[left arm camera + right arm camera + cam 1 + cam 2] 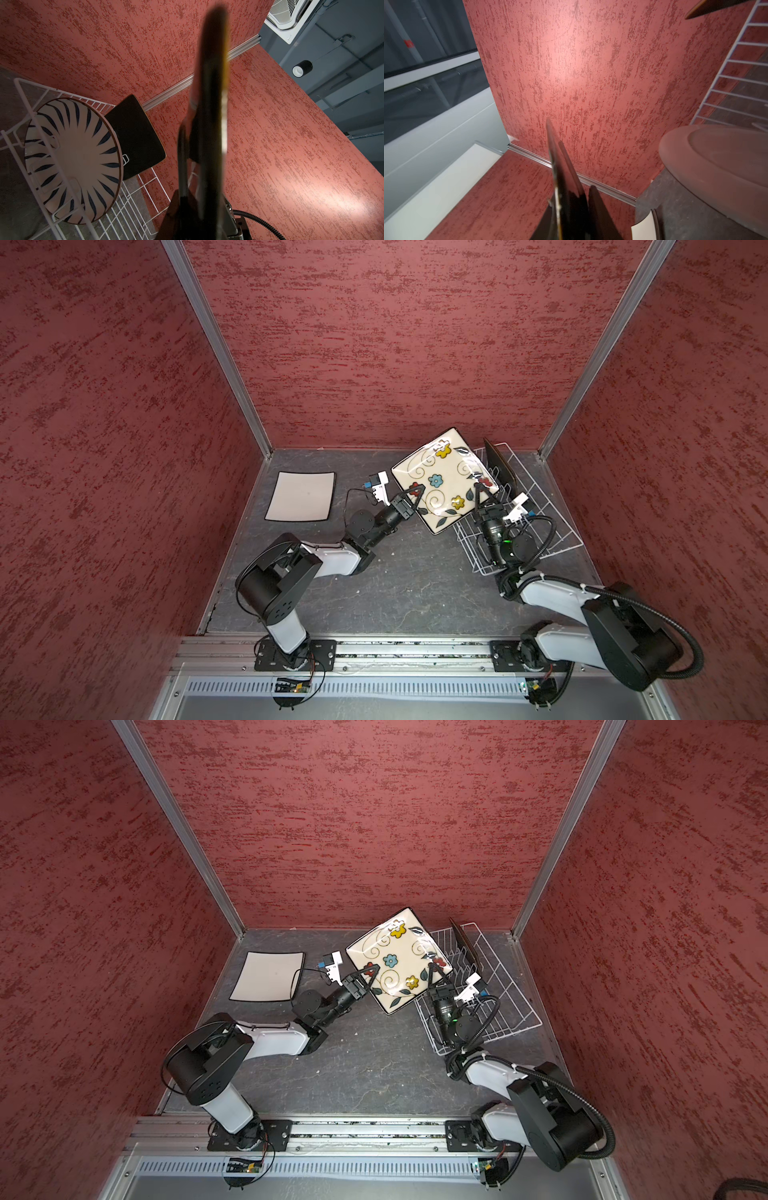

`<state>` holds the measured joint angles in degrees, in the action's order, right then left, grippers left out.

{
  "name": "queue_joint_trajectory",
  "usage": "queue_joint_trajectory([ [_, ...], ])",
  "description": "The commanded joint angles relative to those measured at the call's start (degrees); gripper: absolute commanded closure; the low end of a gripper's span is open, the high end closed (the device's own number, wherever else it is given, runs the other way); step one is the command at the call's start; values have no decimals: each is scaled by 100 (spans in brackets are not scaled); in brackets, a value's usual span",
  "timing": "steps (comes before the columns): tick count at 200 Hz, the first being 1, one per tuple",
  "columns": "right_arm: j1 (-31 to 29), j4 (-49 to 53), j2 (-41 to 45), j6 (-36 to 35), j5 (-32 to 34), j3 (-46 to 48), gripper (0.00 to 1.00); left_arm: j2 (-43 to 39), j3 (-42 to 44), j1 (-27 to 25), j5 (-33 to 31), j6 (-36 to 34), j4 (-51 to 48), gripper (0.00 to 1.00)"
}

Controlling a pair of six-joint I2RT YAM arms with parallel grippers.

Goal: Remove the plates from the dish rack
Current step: 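Open the right gripper while the left gripper pulls the plate away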

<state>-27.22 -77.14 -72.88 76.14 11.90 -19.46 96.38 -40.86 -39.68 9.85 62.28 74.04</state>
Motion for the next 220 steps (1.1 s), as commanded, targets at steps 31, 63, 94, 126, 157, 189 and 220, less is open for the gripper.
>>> queue_joint_trajectory([
  [31,-2,-649,193,280,-58,-147,44,-363,-246,125,340,192,682,100],
  [63,7,-454,299,213,-118,-163,33,-394,-289,178,372,282,682,100],
  [94,20,-396,396,185,-57,-66,23,-458,-290,248,312,468,691,100],
  [126,37,-386,467,117,-124,-14,14,-541,-291,306,232,447,689,100],
  [157,66,-333,562,-13,-229,-9,5,-593,-247,446,233,499,686,100],
  [189,94,-172,633,-37,-254,2,1,-698,-194,651,255,579,684,100],
  [220,105,-213,651,-20,-147,129,1,-838,-103,892,289,668,690,100],
])
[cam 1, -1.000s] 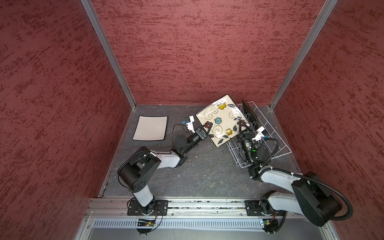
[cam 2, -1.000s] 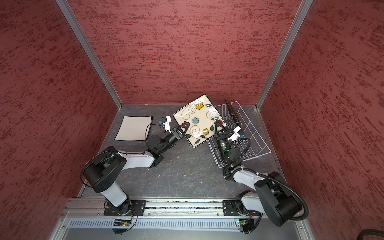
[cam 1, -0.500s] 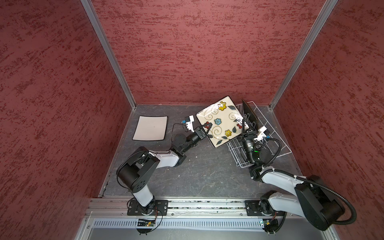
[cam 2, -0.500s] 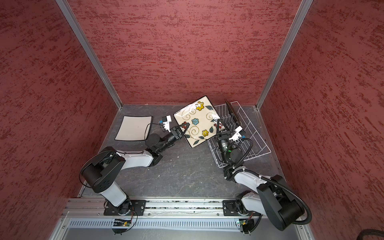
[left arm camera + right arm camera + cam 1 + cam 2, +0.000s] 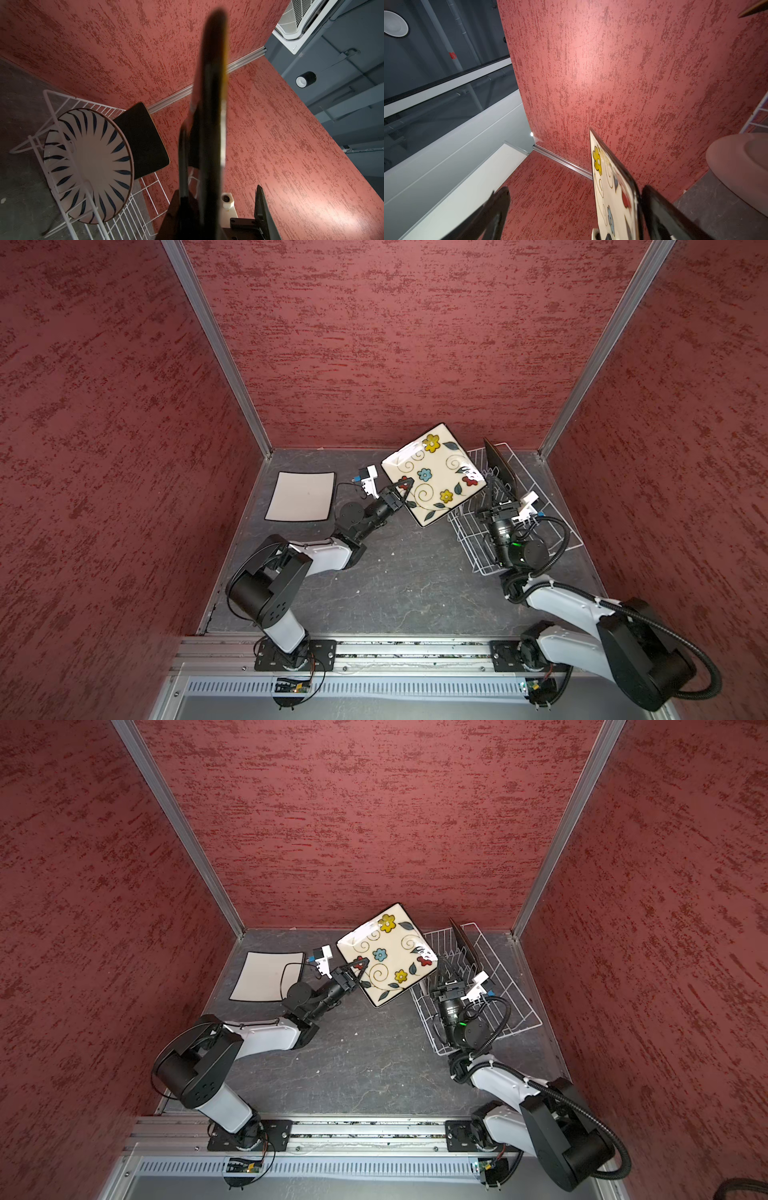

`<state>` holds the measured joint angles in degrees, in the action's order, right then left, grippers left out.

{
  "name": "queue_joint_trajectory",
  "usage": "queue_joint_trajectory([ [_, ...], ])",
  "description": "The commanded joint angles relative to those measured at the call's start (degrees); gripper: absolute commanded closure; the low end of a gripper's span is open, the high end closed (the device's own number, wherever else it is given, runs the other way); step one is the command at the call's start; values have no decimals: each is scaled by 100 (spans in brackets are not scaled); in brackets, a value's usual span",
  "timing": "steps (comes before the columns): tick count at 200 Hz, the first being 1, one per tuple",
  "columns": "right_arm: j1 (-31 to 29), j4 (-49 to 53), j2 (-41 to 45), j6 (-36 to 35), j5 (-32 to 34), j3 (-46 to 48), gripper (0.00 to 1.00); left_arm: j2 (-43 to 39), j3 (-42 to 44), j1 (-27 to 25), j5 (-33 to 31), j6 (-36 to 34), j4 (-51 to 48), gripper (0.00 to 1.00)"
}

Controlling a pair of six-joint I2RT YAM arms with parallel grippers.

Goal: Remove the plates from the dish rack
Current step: 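Open the right gripper while the left gripper pulls the plate away, then carry the cream floral plate with the left gripper down to the white plate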

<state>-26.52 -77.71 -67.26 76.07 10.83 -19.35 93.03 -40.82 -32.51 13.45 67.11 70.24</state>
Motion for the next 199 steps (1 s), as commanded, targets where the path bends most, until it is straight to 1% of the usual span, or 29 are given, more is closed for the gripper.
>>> queue_joint_trajectory([
  [1,39,-161,90,-14,-39,126,1,-518,-100,184,-71,186,1071,100],
  [48,63,-167,200,-24,-10,292,1,-1078,347,826,-90,117,1067,100],
  [77,60,8,350,-190,-96,259,1,-1385,830,1376,-178,135,1062,100],
  [92,64,354,531,-360,-182,160,1,-1486,1075,1690,-207,177,1062,100],
  [115,60,1288,957,-707,-248,-57,1,-1631,1480,2167,-287,298,1056,100],
  [130,60,1849,1243,-973,-240,-177,1,-1742,1736,2442,-455,417,1053,100],
  [147,62,2252,1492,-1218,-233,-228,1,-1862,1953,2701,-690,461,1036,100],
  [182,60,2389,1784,-1280,-84,-6,1,-2304,2354,3071,-1283,373,378,100],
  [199,60,2462,1861,-1314,-70,37,1,-2526,2550,3259,-1438,270,179,100],
])
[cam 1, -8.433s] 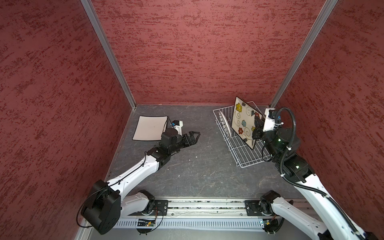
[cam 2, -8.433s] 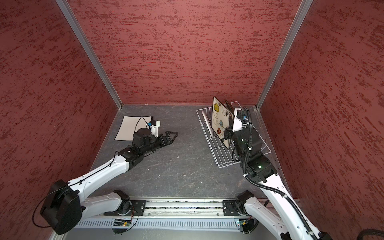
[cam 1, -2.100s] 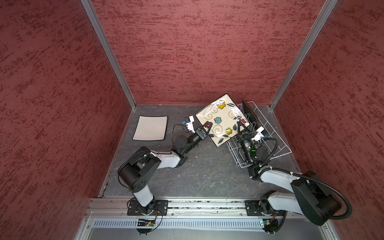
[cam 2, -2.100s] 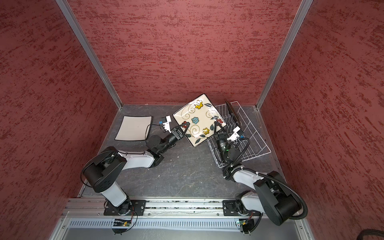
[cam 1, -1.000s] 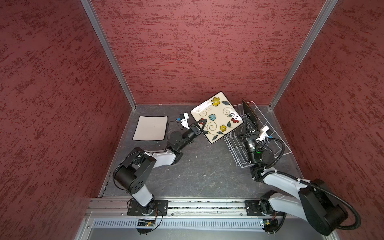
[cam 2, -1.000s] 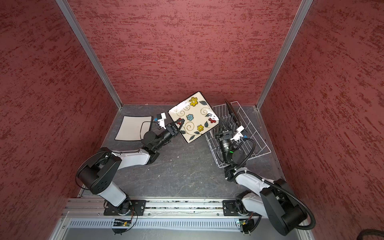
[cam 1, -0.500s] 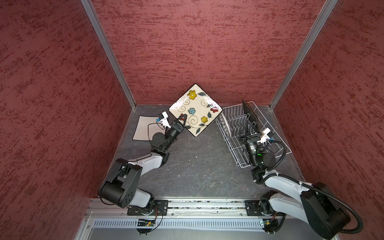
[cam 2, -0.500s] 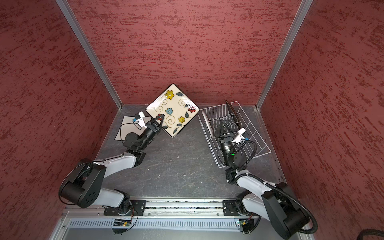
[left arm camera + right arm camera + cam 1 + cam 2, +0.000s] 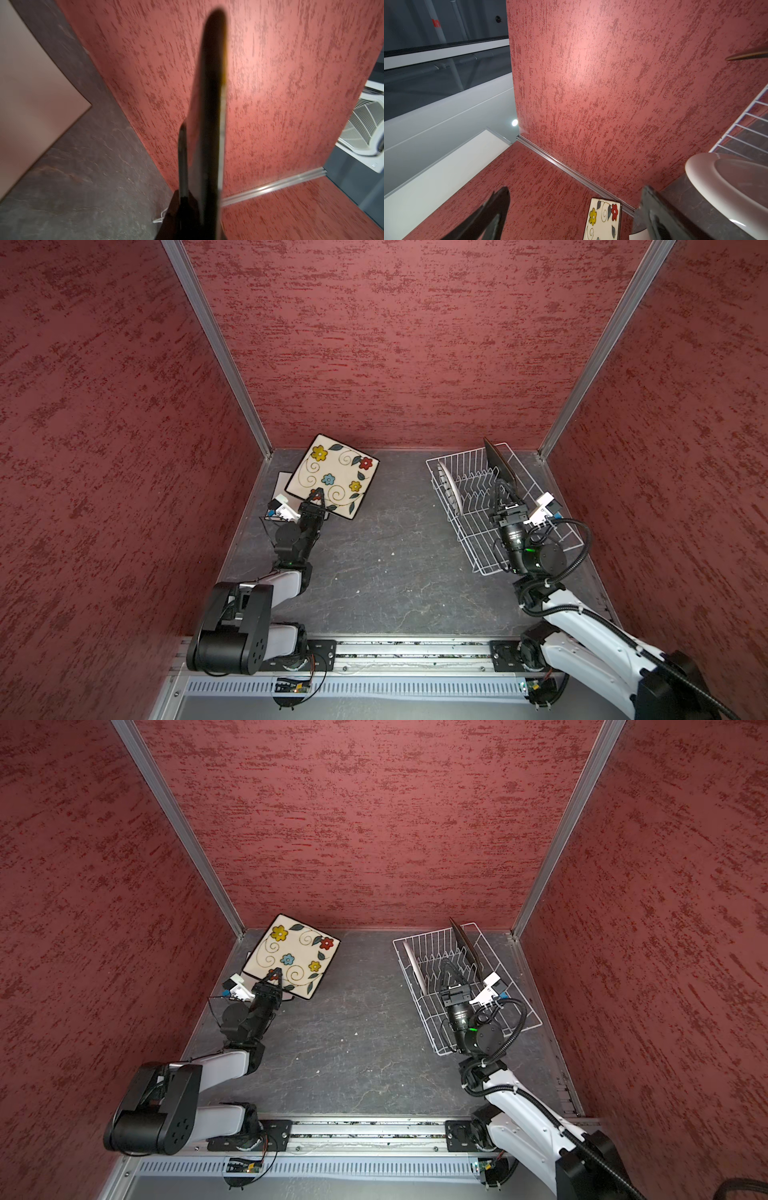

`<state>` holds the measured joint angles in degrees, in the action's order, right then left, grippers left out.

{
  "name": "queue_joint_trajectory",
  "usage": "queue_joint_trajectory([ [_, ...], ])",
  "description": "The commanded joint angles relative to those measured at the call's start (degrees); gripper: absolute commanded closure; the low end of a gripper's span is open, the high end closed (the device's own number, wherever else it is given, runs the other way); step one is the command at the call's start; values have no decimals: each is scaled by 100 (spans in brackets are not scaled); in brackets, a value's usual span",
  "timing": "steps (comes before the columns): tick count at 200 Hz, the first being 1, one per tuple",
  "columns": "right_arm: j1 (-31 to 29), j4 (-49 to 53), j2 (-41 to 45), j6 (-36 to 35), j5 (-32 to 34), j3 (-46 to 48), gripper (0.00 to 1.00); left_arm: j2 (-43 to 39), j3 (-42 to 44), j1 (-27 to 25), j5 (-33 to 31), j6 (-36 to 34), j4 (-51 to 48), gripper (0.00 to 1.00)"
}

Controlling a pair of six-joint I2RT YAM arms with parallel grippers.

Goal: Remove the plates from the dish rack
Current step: 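Carry the cream floral plate with the left gripper down to the white plate, then lower the floral plate edge onto the white plate with the left gripper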

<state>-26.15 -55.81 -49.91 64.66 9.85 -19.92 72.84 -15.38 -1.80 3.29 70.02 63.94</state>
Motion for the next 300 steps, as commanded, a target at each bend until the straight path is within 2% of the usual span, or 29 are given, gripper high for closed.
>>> queue_joint_trajectory([
  [1,27,281,128,-182,27,89,1,-520,16,202,-423,-13,793,100],
  [17,25,569,148,-280,-20,-56,1,-713,220,507,-463,232,604,100],
  [36,22,1390,119,-519,-288,-514,1,-1050,431,876,-446,535,138,100],
  [50,30,1668,10,-705,-507,-719,1,-1353,556,1063,-516,544,-185,100],
  [75,26,1474,-215,-623,-688,-695,1,-1810,491,1450,-224,463,-962,100],
  [103,26,1039,-504,-400,-855,-633,1,-1890,548,1838,-17,546,-1033,100],
  [148,18,982,-854,-425,-1251,-858,1,-1223,386,2253,603,872,-760,100],
  [176,11,998,-1065,-414,-1503,-1024,1,-453,376,2289,717,760,237,100],
  [210,13,906,-1236,-353,-1620,-1090,1,327,266,2359,796,750,974,100],
  [300,14,890,-1378,-332,-1679,-1128,1,1028,-144,2360,827,626,950,100],
])
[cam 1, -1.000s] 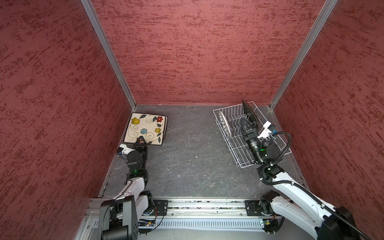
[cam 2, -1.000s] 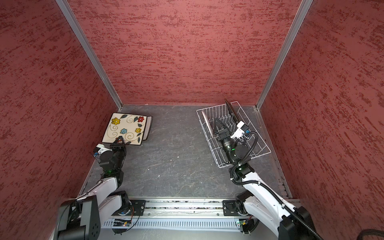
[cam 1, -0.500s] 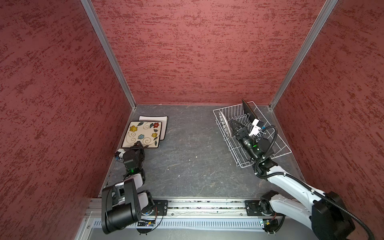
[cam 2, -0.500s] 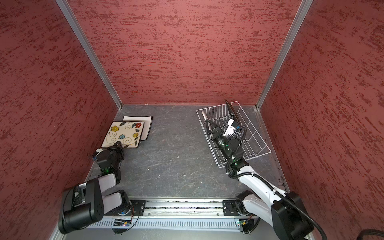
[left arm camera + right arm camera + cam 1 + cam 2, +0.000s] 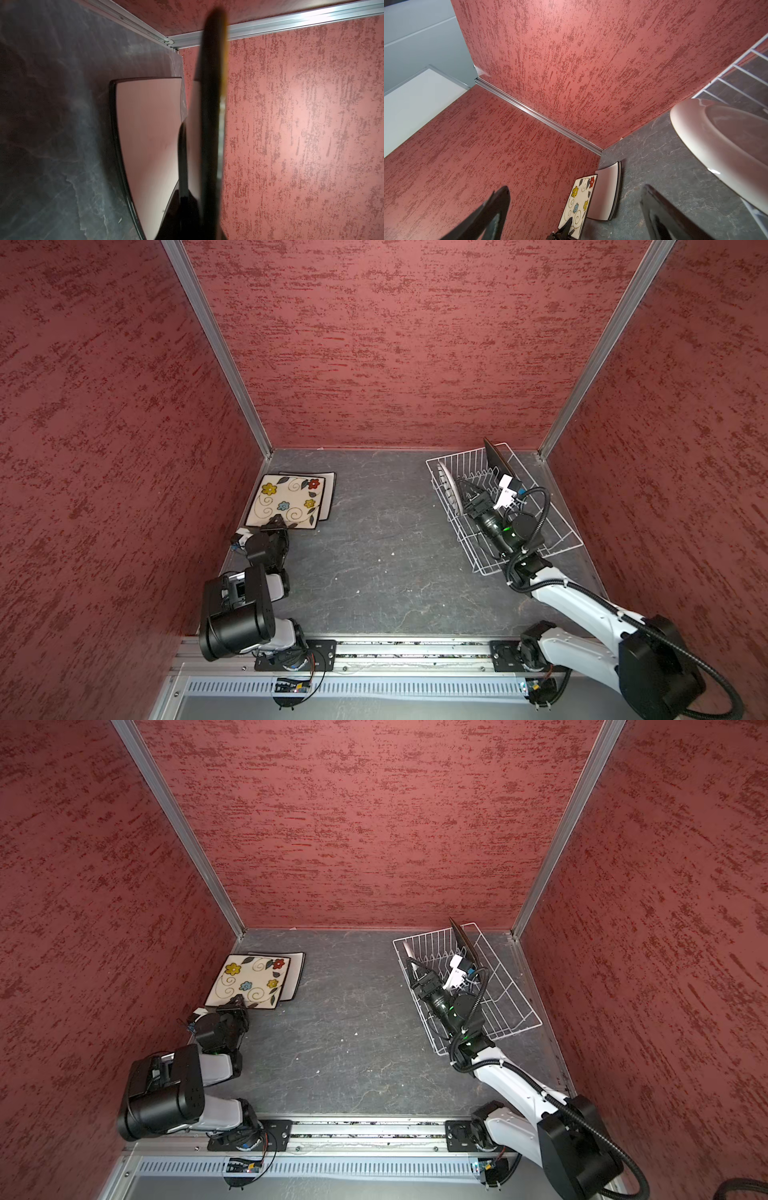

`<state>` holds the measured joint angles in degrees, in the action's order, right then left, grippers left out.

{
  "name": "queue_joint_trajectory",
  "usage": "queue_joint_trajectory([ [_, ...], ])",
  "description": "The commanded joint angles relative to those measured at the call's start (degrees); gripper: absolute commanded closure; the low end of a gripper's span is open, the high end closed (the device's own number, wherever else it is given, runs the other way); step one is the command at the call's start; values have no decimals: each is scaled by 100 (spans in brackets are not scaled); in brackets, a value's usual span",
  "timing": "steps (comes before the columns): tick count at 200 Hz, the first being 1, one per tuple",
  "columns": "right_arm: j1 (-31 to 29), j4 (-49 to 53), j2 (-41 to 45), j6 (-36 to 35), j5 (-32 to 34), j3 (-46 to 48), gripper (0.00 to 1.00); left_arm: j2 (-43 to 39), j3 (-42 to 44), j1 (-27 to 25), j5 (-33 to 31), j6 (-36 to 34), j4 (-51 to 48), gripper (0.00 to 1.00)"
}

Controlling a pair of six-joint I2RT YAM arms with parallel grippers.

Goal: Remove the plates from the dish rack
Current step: 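Lower the floral plate edge onto the white plate with the left gripper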

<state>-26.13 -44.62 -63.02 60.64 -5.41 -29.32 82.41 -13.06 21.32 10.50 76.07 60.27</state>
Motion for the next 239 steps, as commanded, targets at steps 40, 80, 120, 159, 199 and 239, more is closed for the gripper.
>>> queue_joint_trajectory([
  [40,11,-264,-131,98,-196,-214,1,576,-598,30,94,204,1689,100],
  [80,7,-257,-130,107,-193,-212,1,1231,-844,-5,210,390,2050,100],
  [120,11,-207,-105,106,-185,-206,1,1407,-996,-167,122,261,2050,100],
  [159,14,-187,-74,143,-172,-174,1,1632,-1200,-259,90,303,1997,100],
  [199,11,-99,26,137,-115,-111,1,1647,-1260,-282,-42,252,1697,100],
  [239,11,-68,81,139,-84,-83,1,1611,-1331,-400,-143,144,1405,100],
])
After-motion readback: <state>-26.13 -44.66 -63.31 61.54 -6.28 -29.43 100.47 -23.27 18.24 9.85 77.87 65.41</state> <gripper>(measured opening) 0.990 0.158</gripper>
